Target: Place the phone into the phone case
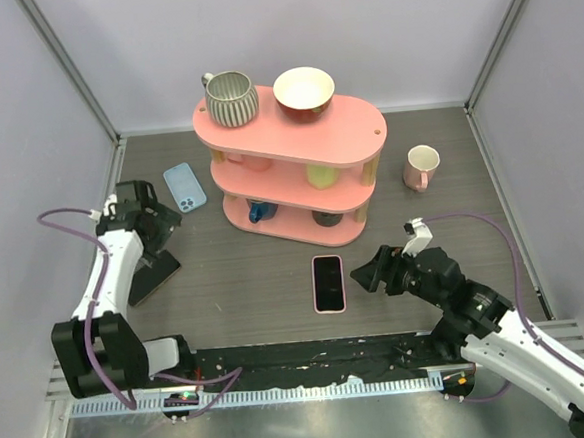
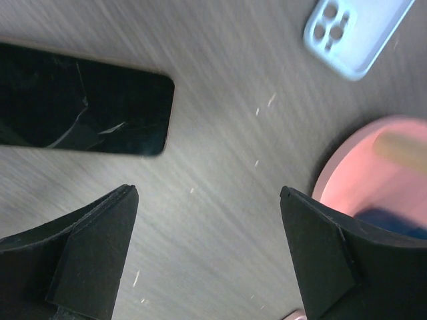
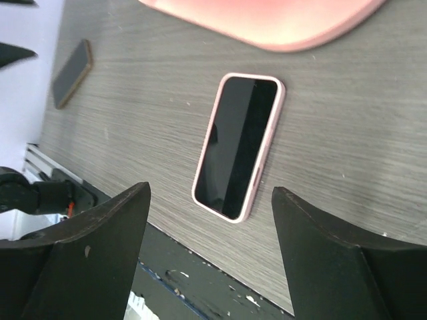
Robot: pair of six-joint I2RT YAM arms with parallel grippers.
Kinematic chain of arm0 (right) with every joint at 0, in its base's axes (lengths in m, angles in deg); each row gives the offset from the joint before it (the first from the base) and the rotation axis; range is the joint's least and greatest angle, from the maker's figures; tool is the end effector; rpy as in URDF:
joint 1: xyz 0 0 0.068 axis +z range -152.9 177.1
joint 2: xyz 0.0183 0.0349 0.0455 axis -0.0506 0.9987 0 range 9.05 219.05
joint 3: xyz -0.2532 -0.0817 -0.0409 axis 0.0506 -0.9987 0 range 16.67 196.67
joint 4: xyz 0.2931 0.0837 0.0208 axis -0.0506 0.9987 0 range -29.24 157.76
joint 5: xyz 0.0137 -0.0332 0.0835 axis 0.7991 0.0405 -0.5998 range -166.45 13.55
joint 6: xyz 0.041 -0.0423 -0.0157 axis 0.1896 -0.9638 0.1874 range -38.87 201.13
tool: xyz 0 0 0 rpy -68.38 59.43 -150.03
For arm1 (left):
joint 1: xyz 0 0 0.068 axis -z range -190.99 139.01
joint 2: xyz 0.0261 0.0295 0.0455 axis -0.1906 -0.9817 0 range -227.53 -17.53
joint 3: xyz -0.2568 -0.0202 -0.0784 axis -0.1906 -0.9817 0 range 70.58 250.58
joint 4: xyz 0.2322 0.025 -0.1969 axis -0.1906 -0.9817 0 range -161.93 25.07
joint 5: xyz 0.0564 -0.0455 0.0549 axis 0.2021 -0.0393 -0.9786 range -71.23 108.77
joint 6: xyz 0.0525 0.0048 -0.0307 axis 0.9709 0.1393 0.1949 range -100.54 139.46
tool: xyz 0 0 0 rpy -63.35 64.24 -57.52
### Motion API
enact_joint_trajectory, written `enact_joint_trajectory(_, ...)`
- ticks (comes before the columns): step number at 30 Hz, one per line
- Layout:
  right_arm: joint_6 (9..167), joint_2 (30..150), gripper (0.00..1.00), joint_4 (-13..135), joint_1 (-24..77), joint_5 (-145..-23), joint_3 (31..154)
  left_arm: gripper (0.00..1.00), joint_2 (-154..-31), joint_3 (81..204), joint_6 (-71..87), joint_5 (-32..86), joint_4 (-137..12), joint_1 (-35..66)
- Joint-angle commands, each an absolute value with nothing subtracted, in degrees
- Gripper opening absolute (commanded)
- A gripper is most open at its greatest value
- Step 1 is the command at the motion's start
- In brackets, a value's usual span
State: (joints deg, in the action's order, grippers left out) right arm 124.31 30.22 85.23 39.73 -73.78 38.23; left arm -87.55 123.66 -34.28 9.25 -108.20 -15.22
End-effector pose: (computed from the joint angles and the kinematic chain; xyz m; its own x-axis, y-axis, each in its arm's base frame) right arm 0.1321 0.1189 0.2207 -0.6604 0.3210 -0.6788 -0.2651 0.7461 0.6108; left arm 0.2852 0.0288 0.2274 -0.3871 -0.8260 -0.4096 -0.7893 0.5265 -0.3158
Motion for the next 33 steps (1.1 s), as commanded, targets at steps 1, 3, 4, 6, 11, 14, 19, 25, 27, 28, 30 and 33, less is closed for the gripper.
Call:
enact_joint_trajectory(1,124.47,34.01,0.78,84.23,39.64,-75.75,37.41,0.91,-91.87,131.12,-37.32,4.8,-103.34,-19.77)
enact_joint_trajectory(3,123.76,34.54,0.77,84.14,39.64,-75.75,37.32,0.93,-96.0,134.19,-36.36,5.14,-100.63,-20.83)
enact_joint_trajectory(4,123.67,34.45,0.78,84.05,39.64,-75.75,37.32,0.93,-97.49,134.99,-34.52,6.37,-98.18,-20.83)
enact_joint_trajectory(6,123.32,33.58,0.77,83.87,39.64,-75.75,37.23,0.93,-102.85,138.32,-29.07,9.36,-93.24,-20.83)
enact_joint_trajectory(11,124.02,31.55,0.77,84.4,39.64,-77.75,37.23,0.9,-115.59,147.29,-25.64,11.12,-90.68,-20.92)
enact_joint_trajectory(14,124.37,30.41,0.77,85.28,39.64,-78.12,37.06,0.84,-125.7,156.86,-23.96,11.91,-95.93,-21.27)
enact_joint_trajectory(19,124.55,30.06,0.77,85.54,39.64,-78.13,37.23,0.74,-135.82,163.12,-23.43,18.59,-94.82,-21.98)
enact_joint_trajectory(25,124.46,30.76,0.76,85.1,39.64,-76.72,36.88,0.66,-140.39,165.41,-23.35,18.6,-95.51,-21.98)
enact_joint_trajectory(27,124.2,31.2,0.76,85.02,39.64,-76.72,36.88,0.62,-141.36,166.64,-23.34,17.37,-97.18,-21.98)
enact_joint_trajectory(28,124.11,31.37,0.77,85.02,39.64,-76.8,36.88,0.61,-141.8,166.64,-23.34,17.37,-97.28,-21.89)
enact_joint_trajectory(30,124.11,31.81,0.77,85.02,39.64,-76.89,36.97,0.59,-142.33,166.47,-22.64,17.89,-96.93,-21.89)
enact_joint_trajectory(33,124.2,31.55,0.76,85.02,39.64,-76.72,36.97,0.54,-143.91,167.61,-21.5,18.07,-99.12,-21.89)
